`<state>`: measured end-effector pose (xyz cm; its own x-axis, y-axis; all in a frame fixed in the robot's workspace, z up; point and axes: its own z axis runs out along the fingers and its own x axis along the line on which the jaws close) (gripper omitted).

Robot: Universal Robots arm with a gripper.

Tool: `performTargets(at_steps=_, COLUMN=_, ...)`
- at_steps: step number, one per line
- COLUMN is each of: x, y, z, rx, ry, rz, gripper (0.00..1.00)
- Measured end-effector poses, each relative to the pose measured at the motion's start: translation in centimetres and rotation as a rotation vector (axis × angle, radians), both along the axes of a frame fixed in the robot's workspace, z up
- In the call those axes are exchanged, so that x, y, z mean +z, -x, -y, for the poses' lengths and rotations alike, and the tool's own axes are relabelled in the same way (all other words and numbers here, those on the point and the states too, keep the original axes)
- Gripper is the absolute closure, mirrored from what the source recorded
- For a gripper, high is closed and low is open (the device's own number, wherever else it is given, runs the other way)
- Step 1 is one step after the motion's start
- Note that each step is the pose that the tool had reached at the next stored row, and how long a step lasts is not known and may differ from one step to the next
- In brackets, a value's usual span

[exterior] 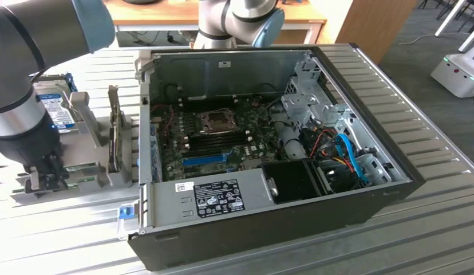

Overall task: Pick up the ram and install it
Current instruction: 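Pick up the ram and move it above insertion slot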

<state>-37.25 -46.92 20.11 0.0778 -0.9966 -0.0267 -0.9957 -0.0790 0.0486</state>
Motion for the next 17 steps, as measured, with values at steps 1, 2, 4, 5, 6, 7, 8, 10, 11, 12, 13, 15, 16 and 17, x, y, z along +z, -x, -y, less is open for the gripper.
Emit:
performTargets(at_steps=1, x=0.00, y=-0.22, z=0.00, rx=0.000, ry=0.0000, rz=-0.0007, gripper=0.70)
performTargets(at_steps=2, x=0.00, y=-0.44, z=0.00, rx=0.000, ry=-0.0001, rz=-0.0013, gripper=0.70)
performTargets(at_steps=4, x=0.00, y=-0.80, z=0.00, rx=0.000, ry=0.0000, rz=-0.0023, gripper=0.70)
performTargets(at_steps=5, x=-0.01, y=-0.86, z=0.00, rx=0.000, ry=-0.0001, rz=-0.0023, gripper=0.70)
performTargets(at_steps=6, x=-0.01, y=-0.86, z=0.00, rx=0.000, ry=-0.0001, rz=-0.0024, gripper=0.70)
performTargets(at_steps=7, x=0.00, y=-0.86, z=0.00, rx=0.000, ry=-0.0001, rz=-0.0025, gripper=0.70)
performTargets(at_steps=8, x=0.00, y=-0.86, z=0.00, rx=0.000, ry=0.0000, rz=-0.0024, gripper=0.70)
performTargets(at_steps=10, x=0.00, y=-0.86, z=0.00, rx=0.000, ry=0.0000, rz=-0.0025, gripper=0.70)
performTargets(at_steps=11, x=0.00, y=-0.86, z=0.00, rx=0.000, ry=0.0000, rz=-0.0026, gripper=0.70)
performTargets(at_steps=12, x=0.00, y=-0.86, z=0.00, rx=0.000, ry=0.0000, rz=-0.0025, gripper=0.70)
performTargets(at_steps=13, x=0.00, y=-0.86, z=0.00, rx=0.000, ry=0.0000, rz=-0.0026, gripper=0.70)
performTargets(at_steps=15, x=0.00, y=-0.86, z=0.00, rx=0.000, ry=0.0000, rz=-0.0025, gripper=0.70)
performTargets(at_steps=16, x=0.00, y=-0.86, z=0.00, rx=0.000, ry=0.0000, rz=-0.0025, gripper=0.70)
performTargets(at_steps=17, x=0.00, y=-0.86, z=0.00, rx=0.000, ry=0.0000, rz=-0.0026, gripper=0.72)
